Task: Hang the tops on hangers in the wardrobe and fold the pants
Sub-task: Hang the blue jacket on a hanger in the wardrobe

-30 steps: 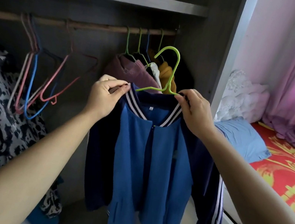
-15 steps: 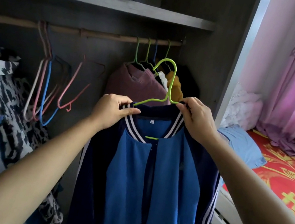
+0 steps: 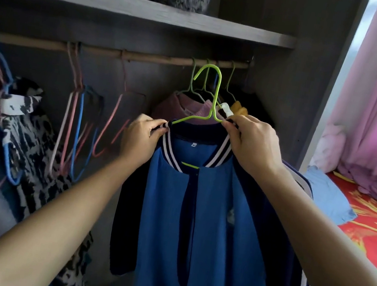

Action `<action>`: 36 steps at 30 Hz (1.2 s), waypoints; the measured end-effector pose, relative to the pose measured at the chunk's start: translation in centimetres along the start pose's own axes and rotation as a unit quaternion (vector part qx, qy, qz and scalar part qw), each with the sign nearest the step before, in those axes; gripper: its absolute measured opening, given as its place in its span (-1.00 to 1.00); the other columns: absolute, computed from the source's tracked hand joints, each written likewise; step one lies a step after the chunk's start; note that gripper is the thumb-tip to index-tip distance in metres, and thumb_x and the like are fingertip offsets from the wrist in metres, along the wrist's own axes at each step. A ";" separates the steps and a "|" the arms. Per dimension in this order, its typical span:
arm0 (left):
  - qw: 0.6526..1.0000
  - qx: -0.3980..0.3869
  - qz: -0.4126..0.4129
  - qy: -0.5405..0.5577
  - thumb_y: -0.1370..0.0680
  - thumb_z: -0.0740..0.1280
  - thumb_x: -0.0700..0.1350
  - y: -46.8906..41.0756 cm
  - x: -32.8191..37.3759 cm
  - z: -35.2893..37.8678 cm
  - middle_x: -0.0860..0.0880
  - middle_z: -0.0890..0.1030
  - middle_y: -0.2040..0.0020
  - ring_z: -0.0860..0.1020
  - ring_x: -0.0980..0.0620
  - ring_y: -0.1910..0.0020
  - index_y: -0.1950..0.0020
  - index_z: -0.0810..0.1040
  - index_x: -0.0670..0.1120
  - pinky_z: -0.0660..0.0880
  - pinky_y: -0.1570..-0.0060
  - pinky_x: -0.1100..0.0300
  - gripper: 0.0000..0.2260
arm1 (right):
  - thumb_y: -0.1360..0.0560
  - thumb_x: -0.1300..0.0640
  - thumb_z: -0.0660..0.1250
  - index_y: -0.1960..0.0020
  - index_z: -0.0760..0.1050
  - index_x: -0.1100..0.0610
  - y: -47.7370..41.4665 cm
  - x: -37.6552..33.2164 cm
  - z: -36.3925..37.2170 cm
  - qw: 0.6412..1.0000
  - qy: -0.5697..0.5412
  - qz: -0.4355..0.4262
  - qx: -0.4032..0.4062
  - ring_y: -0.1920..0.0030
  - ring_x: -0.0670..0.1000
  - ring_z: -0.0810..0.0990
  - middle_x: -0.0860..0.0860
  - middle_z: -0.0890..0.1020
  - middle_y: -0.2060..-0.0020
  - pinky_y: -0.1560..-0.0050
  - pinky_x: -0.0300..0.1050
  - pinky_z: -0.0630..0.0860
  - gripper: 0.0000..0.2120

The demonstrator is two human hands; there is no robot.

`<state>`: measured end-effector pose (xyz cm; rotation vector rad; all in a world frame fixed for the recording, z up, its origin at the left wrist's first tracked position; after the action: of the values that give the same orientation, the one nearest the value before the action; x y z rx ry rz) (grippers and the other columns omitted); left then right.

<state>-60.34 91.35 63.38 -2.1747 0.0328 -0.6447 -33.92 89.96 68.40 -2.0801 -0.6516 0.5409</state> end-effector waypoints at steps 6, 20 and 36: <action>0.999 0.011 -0.038 -0.029 -0.57 0.38 -0.05 -4.2 -2.2 2.4 -0.13 0.66 -0.06 0.61 -0.14 0.01 -0.19 0.65 -0.10 0.53 0.08 -0.01 -0.77 | -0.64 -0.07 0.24 -0.05 0.62 0.10 -4.3 0.8 4.3 0.999 0.018 0.027 0.008 0.14 0.14 0.63 0.03 0.66 0.11 0.30 -0.12 0.36 -0.72; 0.990 0.015 -0.137 -0.018 -0.62 0.27 -0.14 -18.0 -10.8 9.9 -0.20 0.64 -0.13 0.58 -0.17 -0.09 -0.16 0.64 -0.16 0.50 -0.05 0.10 -0.79 | -0.58 0.20 0.28 -0.01 0.59 0.17 -18.3 2.0 15.8 0.998 0.045 0.016 -0.028 0.06 0.25 0.63 0.14 0.65 0.09 0.25 -0.05 0.31 -0.88; 0.996 0.074 -0.053 -0.011 -0.62 0.22 -0.13 -14.5 -11.2 10.0 -0.19 0.65 -0.13 0.60 -0.23 -0.09 -0.26 0.57 -0.12 0.53 -0.06 -0.01 -0.74 | -0.67 -0.01 0.16 -0.30 0.53 0.19 -14.7 3.6 18.9 0.998 -0.045 -0.013 -0.045 -0.12 0.20 0.58 0.16 0.60 -0.15 -0.03 0.04 0.52 -0.63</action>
<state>-68.32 110.65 64.14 -2.0509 -0.1389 -0.6610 -45.92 110.93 70.13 -2.1374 -0.7659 0.6045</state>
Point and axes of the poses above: each hand's wrist, its own y-axis away from the middle knuckle, its own z-axis out of the palm, x = y × z, the point moved 5 cm from there along -y, towards the middle knuckle
